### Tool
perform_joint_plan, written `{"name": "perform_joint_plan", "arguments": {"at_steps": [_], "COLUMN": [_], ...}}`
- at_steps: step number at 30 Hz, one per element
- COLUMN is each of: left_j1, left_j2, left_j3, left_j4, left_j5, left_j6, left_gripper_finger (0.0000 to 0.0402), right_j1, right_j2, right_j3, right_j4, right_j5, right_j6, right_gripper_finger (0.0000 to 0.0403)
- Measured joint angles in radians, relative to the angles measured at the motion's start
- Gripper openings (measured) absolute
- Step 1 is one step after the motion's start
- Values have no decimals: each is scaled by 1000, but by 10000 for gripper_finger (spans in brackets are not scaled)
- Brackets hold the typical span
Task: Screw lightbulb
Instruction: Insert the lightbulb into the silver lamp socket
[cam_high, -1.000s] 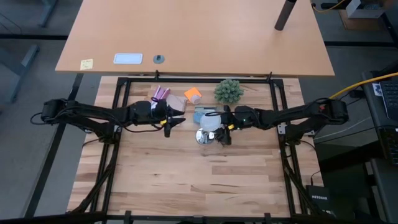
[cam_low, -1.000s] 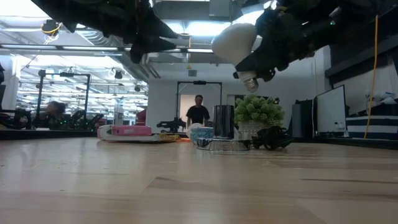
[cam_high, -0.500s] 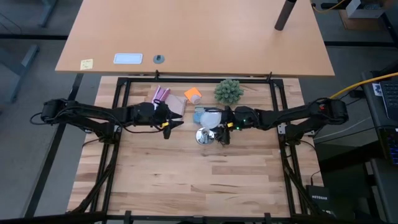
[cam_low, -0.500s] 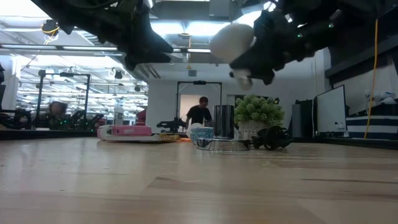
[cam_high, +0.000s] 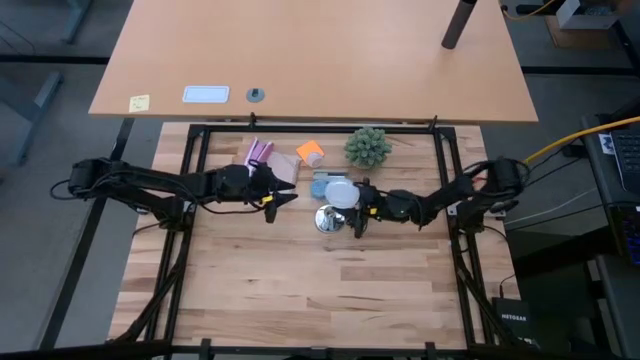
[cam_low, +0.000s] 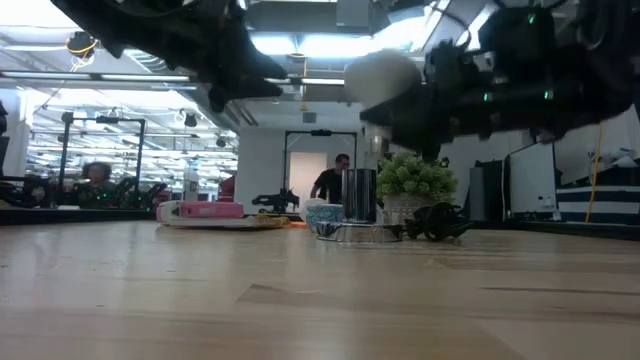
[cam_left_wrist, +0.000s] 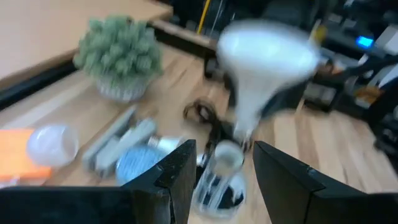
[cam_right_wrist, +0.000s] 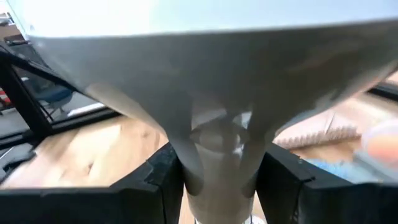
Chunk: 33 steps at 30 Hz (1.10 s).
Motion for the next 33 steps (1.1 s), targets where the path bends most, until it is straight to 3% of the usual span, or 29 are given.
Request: {"name": "perform_joint_plan", "arguments": {"at_steps": [7, 17, 33], "left_j1": [-6, -6, -13], "left_j2": [97, 138, 147], "left_j3": [0, 0, 37], "left_j4": [136, 152, 348], "left_j5": [-1, -3, -3], "left_j6": [-16, -60, -13], "left_gripper_finger": [150, 150, 150], "right_j1": [0, -1, -1], "right_j2": [143, 192, 261], "right_j3": [38, 42, 60], "right_j4": [141, 138, 176], "right_j5": [-21, -34, -34], "right_j6": [3, 3, -1], "right_gripper_finger": [159, 159, 159]}}
